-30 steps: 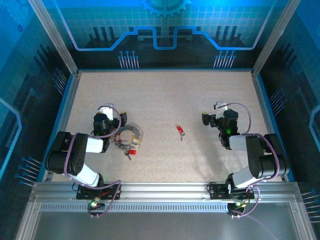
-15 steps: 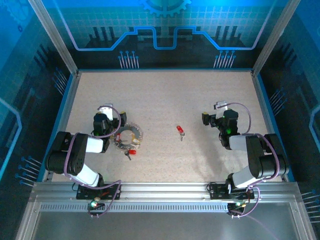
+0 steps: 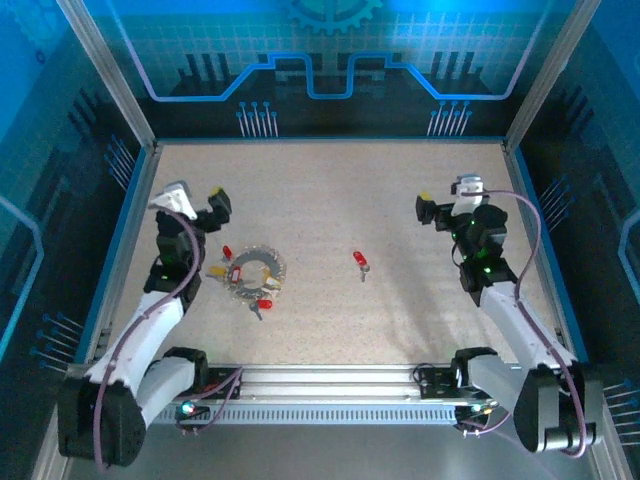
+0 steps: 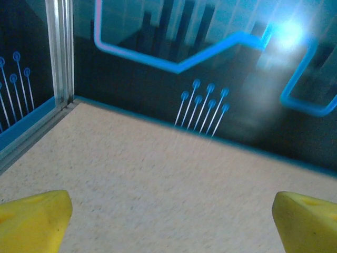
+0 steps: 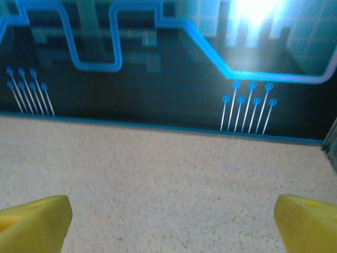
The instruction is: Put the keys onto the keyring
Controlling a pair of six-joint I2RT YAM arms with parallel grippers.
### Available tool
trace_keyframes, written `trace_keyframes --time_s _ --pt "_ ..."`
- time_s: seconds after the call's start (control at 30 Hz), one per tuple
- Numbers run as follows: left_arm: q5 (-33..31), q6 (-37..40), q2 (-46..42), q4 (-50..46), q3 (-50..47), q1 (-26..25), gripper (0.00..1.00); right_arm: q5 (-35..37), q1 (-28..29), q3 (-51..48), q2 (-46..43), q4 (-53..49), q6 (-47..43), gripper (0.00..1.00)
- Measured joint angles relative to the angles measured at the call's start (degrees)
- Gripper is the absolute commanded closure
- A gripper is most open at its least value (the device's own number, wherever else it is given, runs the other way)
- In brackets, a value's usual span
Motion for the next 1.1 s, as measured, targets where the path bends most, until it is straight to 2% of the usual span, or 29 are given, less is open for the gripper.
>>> trace_keyframes --time_s 0.13,0.3,0.43,0.63,0.7,0.8,0.97,1.03,1.1 --pt "2.3 -10.8 -5.0 -10.7 2.6 0.6 0.01 8.3 -0.1 2.6 -2.6 -9.1 12.5 0.00" --pt "12.6 -17.0 -1.5 -21.8 3.5 1.2 0.01 5.3 -0.2 2.6 -1.7 -13.4 18.1 0.00" --pt "19.6 -18.5 6.2 -29.7 7.0 1.2 0.01 4.4 6.6 3.9 3.3 -16.4 17.6 0.00" --pt "29.3 -18.3 14.4 -37.8 12.7 -0.9 0.01 3.9 19.5 10.6 17.2 -24.5 17.0 0.22" --pt "30.7 -17.3 16.0 -40.8 15.0 -2.3 0.01 3.9 21.6 12.8 21.0 -27.3 17.0 0.24" --pt "30.8 -14.7 18.2 -46.1 18.6 -4.3 0.01 4.0 23.2 15.2 25.5 -30.7 17.0 0.27" --pt "29.6 -12.7 19.0 -49.6 19.9 -9.6 0.01 0.7 24.4 18.9 31.0 -32.3 16.3 0.46" --pt "29.4 -13.2 19.2 -50.3 19.9 -10.2 0.01 -2.4 25.3 21.0 33.7 -31.8 14.9 0.57" --pt "28.2 -13.9 18.9 -51.0 19.9 -10.1 0.01 -6.2 26.5 23.5 37.0 -30.7 12.2 0.62"
